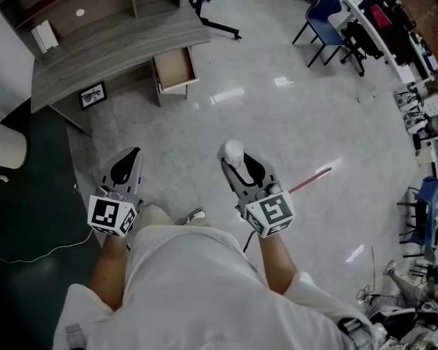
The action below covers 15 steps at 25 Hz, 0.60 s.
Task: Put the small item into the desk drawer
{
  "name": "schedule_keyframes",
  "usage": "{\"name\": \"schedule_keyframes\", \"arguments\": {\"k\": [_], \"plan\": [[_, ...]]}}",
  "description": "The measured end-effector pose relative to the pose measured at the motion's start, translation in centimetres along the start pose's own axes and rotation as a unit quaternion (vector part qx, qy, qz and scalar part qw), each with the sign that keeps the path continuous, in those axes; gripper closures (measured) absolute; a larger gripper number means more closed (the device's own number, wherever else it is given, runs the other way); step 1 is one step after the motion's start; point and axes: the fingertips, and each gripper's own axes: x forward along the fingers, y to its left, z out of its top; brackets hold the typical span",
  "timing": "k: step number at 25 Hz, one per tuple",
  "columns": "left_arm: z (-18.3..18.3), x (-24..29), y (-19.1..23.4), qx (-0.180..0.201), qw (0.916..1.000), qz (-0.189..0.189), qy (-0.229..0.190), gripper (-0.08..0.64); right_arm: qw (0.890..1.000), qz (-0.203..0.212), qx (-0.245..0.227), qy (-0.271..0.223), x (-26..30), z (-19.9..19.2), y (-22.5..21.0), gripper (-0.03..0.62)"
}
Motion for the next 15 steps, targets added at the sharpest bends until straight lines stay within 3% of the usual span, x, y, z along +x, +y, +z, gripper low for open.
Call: {"name": "schedule_keyframes", "arguments": {"k": [6,15], "plan": [[-0.5,2.0,-1.7,-0.004,1.0000,-0.004,0.005,0.555,1.000,0.002,0.005,0.013,-0.5,-1.3,-2.6,0.434],[-2.7,6.7,2.4,-0.040,0.9991,0.007,0.012,0.555,0.999,0.023,0.001,0.031,5.1,-1.3,-4.3,0.433]]}}
